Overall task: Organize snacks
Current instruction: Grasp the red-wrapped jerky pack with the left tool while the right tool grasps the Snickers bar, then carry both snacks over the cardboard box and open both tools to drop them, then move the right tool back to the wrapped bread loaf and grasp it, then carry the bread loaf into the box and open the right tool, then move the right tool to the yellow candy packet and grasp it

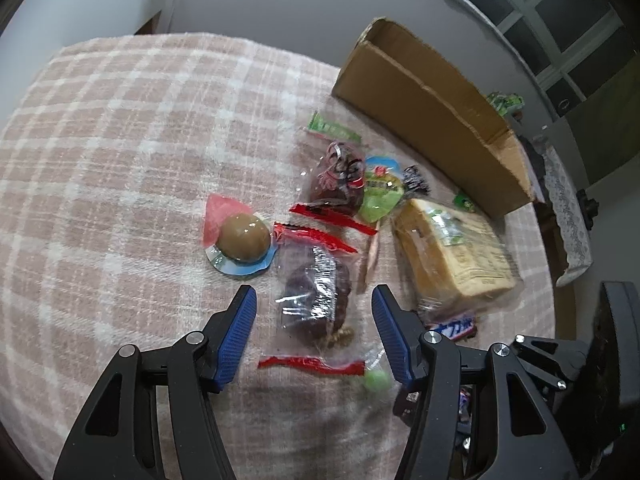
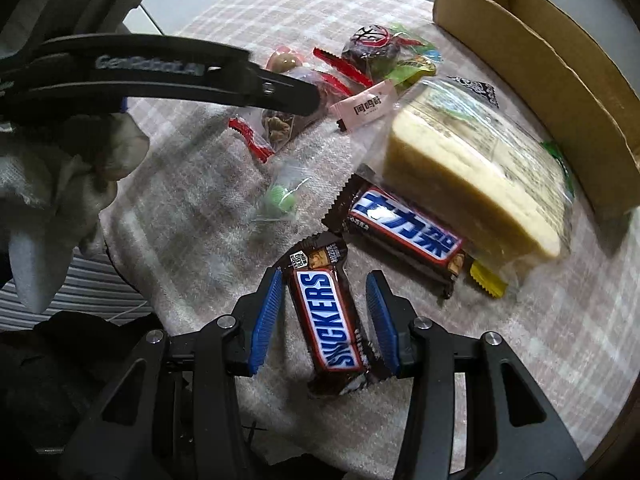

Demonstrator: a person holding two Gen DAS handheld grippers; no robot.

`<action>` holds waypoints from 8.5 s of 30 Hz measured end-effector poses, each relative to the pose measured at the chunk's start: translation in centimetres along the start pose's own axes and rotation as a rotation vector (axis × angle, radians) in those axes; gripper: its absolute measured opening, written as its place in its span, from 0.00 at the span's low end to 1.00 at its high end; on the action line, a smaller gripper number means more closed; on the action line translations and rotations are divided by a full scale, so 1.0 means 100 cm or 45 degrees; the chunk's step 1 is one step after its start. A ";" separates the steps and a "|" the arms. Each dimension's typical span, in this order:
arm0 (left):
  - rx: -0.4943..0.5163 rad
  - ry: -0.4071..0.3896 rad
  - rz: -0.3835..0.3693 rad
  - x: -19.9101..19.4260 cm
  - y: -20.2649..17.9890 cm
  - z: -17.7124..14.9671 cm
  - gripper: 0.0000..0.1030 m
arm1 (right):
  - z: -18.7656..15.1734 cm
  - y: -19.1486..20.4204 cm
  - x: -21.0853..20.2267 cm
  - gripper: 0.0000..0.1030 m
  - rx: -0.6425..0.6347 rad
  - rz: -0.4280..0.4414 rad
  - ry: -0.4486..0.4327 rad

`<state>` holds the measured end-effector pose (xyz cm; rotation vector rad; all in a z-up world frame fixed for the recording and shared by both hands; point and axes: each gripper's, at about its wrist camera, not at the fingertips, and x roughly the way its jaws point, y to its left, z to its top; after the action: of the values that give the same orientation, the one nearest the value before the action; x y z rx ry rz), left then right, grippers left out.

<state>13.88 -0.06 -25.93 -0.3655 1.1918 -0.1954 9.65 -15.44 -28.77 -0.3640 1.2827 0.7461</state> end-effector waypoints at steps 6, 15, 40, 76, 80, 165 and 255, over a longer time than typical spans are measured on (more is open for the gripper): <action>0.049 -0.015 0.057 0.002 -0.001 0.002 0.38 | 0.002 0.015 0.001 0.37 -0.034 -0.036 0.010; 0.045 -0.027 0.042 -0.007 0.002 -0.005 0.34 | -0.006 0.018 -0.005 0.31 0.013 -0.037 0.007; 0.173 -0.236 -0.067 -0.064 -0.050 0.068 0.33 | 0.029 -0.088 -0.146 0.30 0.295 -0.093 -0.338; 0.198 -0.112 -0.093 0.037 -0.098 0.169 0.52 | 0.092 -0.232 -0.096 0.39 0.478 -0.324 -0.268; 0.205 -0.122 -0.092 0.033 -0.097 0.166 0.52 | 0.090 -0.230 -0.105 0.63 0.482 -0.332 -0.304; -0.021 0.005 -0.310 -0.018 -0.068 0.044 0.36 | 0.011 -0.152 -0.083 0.45 0.800 0.235 -0.270; 0.029 -0.127 -0.168 -0.065 -0.024 0.066 0.36 | 0.039 -0.154 -0.121 0.45 0.597 -0.040 -0.284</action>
<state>17.74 1.09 -17.30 -0.4298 1.0668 -0.3020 21.77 -27.61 -18.63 0.0778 1.1931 0.4256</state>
